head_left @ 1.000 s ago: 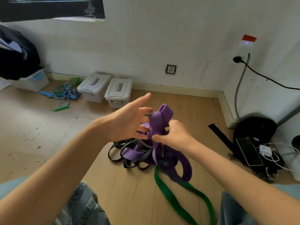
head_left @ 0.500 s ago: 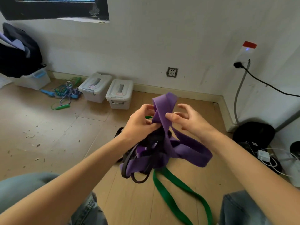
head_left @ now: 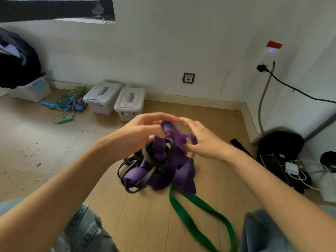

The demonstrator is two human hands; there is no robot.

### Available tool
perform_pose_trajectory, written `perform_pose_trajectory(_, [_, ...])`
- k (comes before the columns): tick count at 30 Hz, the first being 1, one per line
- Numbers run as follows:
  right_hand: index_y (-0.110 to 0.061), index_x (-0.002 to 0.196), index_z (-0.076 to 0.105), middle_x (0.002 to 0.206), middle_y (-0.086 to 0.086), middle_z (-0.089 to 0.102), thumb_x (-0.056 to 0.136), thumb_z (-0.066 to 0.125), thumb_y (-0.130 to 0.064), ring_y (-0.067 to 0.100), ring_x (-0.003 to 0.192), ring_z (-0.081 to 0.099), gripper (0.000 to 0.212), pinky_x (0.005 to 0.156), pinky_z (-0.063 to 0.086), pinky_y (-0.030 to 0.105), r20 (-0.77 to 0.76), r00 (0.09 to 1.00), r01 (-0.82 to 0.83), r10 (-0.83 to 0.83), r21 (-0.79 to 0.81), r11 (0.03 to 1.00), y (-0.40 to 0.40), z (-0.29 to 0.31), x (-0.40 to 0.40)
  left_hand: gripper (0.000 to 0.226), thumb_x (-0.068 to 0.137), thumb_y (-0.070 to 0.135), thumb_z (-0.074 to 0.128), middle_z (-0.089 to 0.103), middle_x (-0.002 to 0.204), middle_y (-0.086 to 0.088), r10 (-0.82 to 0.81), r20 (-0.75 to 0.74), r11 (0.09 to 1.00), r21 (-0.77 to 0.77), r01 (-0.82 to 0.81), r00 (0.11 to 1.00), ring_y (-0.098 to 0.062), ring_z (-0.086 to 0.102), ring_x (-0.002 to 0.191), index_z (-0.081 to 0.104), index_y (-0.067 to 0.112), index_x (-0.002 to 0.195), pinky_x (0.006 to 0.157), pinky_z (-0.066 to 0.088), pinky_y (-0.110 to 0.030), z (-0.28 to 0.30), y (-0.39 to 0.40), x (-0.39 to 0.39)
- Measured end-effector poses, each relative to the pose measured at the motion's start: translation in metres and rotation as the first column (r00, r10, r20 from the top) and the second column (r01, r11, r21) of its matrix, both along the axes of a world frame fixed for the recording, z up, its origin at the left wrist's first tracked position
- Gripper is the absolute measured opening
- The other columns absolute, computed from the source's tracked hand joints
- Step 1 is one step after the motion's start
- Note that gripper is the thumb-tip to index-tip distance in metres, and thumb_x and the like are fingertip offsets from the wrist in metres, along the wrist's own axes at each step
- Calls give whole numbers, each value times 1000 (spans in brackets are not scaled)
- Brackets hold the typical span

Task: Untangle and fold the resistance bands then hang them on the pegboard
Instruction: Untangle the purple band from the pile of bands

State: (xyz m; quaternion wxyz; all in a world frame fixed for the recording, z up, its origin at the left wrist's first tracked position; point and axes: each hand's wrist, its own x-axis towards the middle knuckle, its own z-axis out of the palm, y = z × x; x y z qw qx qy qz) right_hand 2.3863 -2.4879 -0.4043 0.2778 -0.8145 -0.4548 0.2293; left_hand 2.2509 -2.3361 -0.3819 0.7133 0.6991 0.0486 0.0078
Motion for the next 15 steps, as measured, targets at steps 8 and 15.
perform_pose_trajectory(8, [-31, 107, 57, 113, -17, 55, 79, 65, -45, 2, 109, 50, 32, 85, 38, 22, -234, 964, -110, 123, 70, 991, -1, 12, -8, 29, 69, -2, 62, 51, 69, -2, 298, 145, 911, -340, -235, 944, -14, 50, 69, 55, 18, 89, 72, 47, -27, 20, 11, 2])
perform_pose_trajectory(15, [3, 99, 56, 77, 15, 70, 97, 38, -11, 26, 71, 70, 23, 67, 59, 38, -783, 616, 356, 87, 374, 856, 9, 28, -19, 36, 75, 11, 73, 63, 97, -2, 252, 108, 934, 232, -271, 962, -11, 60, 81, 55, 15, 106, 73, 49, -21, -13, 5, 12])
